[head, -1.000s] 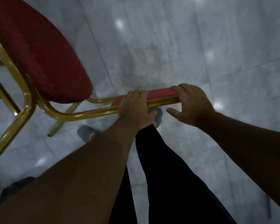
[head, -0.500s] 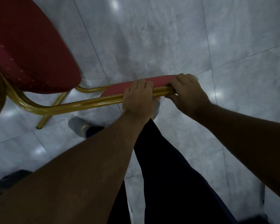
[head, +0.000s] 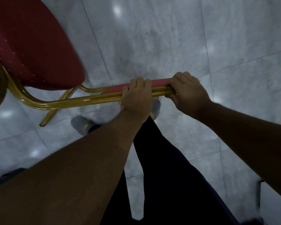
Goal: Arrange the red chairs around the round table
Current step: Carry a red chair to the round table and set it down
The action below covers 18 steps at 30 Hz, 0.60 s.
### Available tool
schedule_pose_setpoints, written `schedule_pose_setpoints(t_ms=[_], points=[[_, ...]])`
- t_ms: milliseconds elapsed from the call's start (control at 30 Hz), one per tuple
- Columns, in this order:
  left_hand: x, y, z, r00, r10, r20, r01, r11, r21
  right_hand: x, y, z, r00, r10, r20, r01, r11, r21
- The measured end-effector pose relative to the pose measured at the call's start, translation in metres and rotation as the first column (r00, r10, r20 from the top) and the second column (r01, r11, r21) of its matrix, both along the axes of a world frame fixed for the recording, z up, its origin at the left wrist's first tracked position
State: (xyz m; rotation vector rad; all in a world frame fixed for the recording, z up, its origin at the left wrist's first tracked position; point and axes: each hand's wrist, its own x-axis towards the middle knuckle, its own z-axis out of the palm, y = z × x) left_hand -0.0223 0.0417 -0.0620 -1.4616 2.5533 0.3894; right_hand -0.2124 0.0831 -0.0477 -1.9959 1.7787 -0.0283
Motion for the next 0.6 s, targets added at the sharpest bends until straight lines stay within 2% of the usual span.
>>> schedule_pose_setpoints(t_ms=[133, 233, 400, 533, 600], points=[[0.018, -0.016, 0.052, 0.992, 0.022, -0.128, -0.018, 0.999, 0.033, 0.014, -0.017, 0.058, 0.999, -0.015, 0.043, 0.015, 1.0, 0.003], [0.045, -0.031, 0.1, 0.968, 0.048, -0.246, -0.034, 0.998, 0.062, 0.03, -0.031, 0.114, 0.998, 0.023, 0.058, -0.019, 0.998, -0.067], [0.11, -0.051, 0.192, 0.938, 0.096, -0.333, -0.064, 0.992, 0.104, 0.069, -0.047, 0.209, 0.984, 0.072, 0.165, -0.055, 0.993, -0.104], [0.167, -0.059, 0.245, 0.913, 0.11, -0.392, -0.08, 0.993, 0.09, 0.079, -0.042, 0.259, 0.95, -0.025, 0.311, 0.051, 0.996, -0.073], [0.19, -0.057, 0.265, 0.907, 0.12, -0.403, -0.079, 0.99, 0.117, 0.095, -0.038, 0.28, 0.939, -0.021, 0.345, 0.051, 0.996, -0.079]])
